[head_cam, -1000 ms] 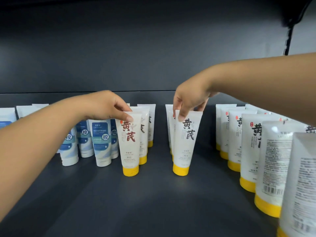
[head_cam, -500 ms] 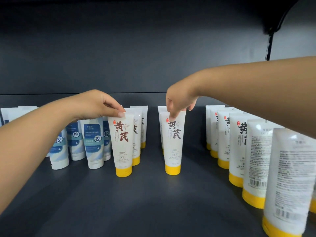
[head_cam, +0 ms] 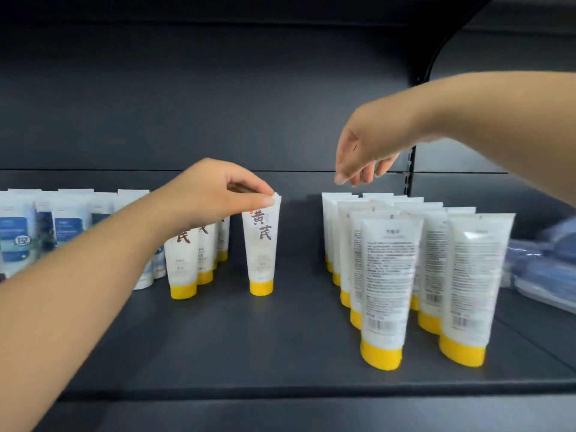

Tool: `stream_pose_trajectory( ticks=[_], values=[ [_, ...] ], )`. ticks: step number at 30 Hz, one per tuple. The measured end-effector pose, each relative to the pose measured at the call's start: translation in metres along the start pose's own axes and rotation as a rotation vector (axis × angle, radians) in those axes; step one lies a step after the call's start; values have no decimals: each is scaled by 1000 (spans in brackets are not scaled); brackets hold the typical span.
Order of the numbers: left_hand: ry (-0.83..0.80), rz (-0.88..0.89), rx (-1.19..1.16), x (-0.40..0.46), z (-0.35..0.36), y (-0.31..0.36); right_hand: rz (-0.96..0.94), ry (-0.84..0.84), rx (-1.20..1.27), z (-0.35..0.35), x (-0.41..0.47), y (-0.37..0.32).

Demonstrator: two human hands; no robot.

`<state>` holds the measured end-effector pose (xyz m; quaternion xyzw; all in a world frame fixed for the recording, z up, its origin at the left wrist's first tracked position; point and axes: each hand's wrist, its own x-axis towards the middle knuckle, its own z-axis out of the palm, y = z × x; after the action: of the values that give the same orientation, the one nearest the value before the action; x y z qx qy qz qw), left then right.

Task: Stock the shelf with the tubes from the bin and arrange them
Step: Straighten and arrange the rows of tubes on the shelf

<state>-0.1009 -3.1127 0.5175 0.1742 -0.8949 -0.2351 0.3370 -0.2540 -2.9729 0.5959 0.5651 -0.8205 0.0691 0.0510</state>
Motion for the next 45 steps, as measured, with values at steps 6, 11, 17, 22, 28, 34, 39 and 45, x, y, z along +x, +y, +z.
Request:
stream_pose_trajectory(
  ticks=[6,11,17,22,28,34,39,45],
  values=[
    [-3,49,-93,-20,49,54,19,124,57,-15,-59,41],
    [84,26,-10,-24,81,91,49,263,141,-4,-100,85],
    [178,25,371,-29,111,117,57,265,143,36,-119,101],
    [207,-31,391,-28,120,120,66,302,-11,51,-122,96],
    [233,-36,335,-27,119,115,99,359,-11,59,-119,94],
    [258,22,269,-29,116,109,214,544,-154,83,-113,81],
    [290,28,144,-29,115,102,226,625,-167,91,-109,80],
    [254,-6,-107,-36,109,95,246,603,-119,93,-108,77]
  ],
)
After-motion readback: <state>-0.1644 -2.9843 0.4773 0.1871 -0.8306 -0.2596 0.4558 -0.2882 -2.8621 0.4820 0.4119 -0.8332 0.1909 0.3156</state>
